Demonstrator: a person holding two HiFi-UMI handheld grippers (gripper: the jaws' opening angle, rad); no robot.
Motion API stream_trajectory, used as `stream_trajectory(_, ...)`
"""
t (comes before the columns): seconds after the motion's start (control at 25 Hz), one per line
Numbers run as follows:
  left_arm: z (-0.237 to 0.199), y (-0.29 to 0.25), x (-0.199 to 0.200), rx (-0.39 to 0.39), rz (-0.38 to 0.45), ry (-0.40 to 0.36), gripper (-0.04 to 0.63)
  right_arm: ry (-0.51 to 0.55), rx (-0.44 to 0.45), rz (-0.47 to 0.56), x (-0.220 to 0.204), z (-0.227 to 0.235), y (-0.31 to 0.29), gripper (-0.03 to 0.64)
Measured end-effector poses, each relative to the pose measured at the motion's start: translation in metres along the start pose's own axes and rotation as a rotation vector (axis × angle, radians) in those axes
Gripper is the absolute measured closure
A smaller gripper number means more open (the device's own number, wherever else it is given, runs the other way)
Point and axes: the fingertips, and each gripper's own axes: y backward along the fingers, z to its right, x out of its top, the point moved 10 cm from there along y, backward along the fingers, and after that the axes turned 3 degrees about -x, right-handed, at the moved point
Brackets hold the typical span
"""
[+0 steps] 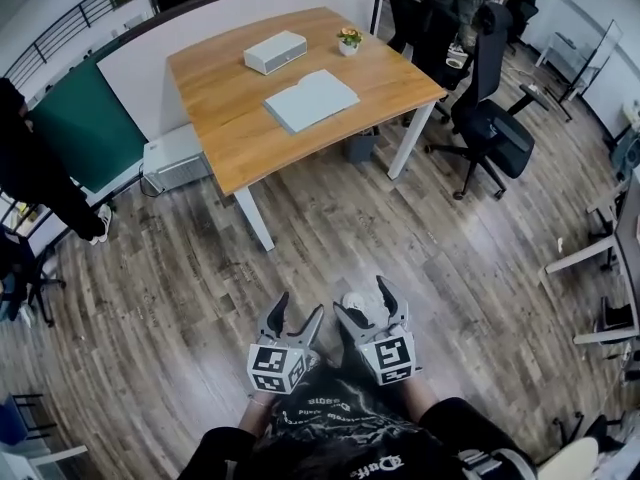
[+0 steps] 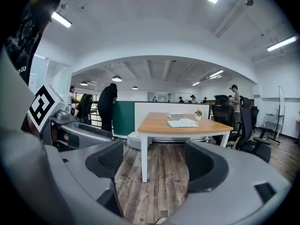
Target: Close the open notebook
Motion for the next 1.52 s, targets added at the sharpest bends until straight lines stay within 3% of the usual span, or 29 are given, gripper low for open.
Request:
stream_trajectory(0.6, -0.027, -0.144, 0.060, 0.162, 0.041, 0.086, 0.264, 0.063, 0.173, 0.013, 0.038, 0.134, -0.136, 0.216)
stream_trajectory(0.92, -0.023, -0.212, 0.073, 0.247, 0.045, 0.115, 0.264, 0.104, 0.272, -0.011, 0.041, 0.193, -0.179, 0.218)
stream_trajectory(1.24, -0.019, -0.247, 0.078, 0.278, 0.015, 0.109, 0.264, 0.087, 0.260, -0.060, 0.034, 0.226, -0.202, 0.232)
stream_trajectory(1.52, -0.043, -0.270, 0.088, 0.283, 0.014, 0.135, 0.264, 0.072, 0.241, -0.059, 0.039, 0.237, -0.218, 0.232)
